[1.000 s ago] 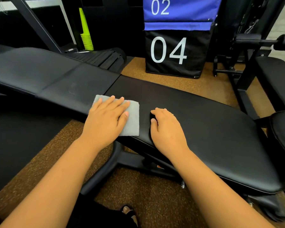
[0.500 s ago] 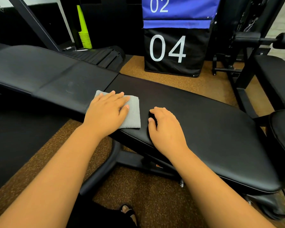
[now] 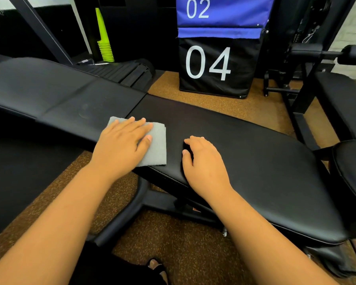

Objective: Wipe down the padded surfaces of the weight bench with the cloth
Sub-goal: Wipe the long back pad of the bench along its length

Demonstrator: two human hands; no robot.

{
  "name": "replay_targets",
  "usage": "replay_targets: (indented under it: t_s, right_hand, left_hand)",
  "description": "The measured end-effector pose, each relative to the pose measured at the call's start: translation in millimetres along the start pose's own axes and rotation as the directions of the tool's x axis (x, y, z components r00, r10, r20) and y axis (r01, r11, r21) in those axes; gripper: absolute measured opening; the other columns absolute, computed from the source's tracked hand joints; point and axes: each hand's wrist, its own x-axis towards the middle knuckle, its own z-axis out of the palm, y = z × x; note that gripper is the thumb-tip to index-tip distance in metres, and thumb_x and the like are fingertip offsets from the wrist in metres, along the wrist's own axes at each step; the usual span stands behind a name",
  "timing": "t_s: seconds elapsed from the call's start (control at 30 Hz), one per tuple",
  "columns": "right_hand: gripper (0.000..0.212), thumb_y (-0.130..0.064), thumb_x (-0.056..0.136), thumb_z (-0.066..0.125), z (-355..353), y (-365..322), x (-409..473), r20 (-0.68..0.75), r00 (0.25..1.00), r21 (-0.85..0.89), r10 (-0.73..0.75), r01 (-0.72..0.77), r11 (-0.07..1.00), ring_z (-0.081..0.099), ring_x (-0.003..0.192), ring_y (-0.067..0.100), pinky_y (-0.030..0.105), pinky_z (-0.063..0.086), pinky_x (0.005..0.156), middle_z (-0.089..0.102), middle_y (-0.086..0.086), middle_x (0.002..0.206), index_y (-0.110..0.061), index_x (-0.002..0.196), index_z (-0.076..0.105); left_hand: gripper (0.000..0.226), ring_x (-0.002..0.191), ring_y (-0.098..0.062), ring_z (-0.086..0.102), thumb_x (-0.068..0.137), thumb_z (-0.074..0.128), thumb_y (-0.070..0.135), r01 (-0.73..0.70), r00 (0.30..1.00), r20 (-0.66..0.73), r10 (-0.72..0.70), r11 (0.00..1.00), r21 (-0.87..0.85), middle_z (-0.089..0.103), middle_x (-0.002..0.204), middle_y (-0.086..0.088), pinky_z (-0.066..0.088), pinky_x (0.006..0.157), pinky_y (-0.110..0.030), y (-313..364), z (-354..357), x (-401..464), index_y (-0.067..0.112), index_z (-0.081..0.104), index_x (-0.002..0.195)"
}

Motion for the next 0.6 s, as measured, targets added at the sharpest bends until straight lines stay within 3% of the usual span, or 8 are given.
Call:
replay_targets:
  t_s: [0.23,0.37,0.6]
  right_hand:
    - [0.036,-0.027,0.100,0.043,0,1,0,0.009,1.000,-0.001,0.005,-0.005,1.000,0.041,0.134,0.021,0.044,0.033,0.112,0.052,-0.001,0.137,-0.017,0.133,0.052]
    - [0.030,-0.025,0.099,0.044,0,0,0,-0.013,1.000,-0.009,-0.012,0.012,1.000,0.049,0.121,0.020,0.043,0.037,0.108,0.059,-0.002,0.122,-0.017,0.124,0.057]
    - [0.030,-0.024,0.099,0.044,0,-1,0,-0.021,0.999,-0.007,-0.028,0.028,1.000,0.050,0.117,0.020,0.043,0.038,0.106,0.060,-0.003,0.119,-0.015,0.124,0.057]
  left_hand:
    - [0.059,0.144,-0.022,0.030,0.098,0.015,0.048,-0.007,0.999,0.046,0.005,0.999,0.047,0.040,0.153,0.002,0.020,0.116,-0.045,7,2,-1,0.027,0.043,0.146]
    - [0.055,0.143,-0.023,0.033,0.101,0.018,0.046,-0.062,0.998,0.024,0.061,0.998,0.028,0.042,0.152,0.000,0.023,0.115,-0.045,16,2,-21,0.024,0.044,0.145]
    - [0.048,0.144,-0.020,0.030,0.103,0.025,0.043,-0.025,0.996,0.082,0.024,1.000,0.013,0.038,0.154,0.004,0.022,0.115,-0.040,7,-1,10,0.029,0.041,0.146]
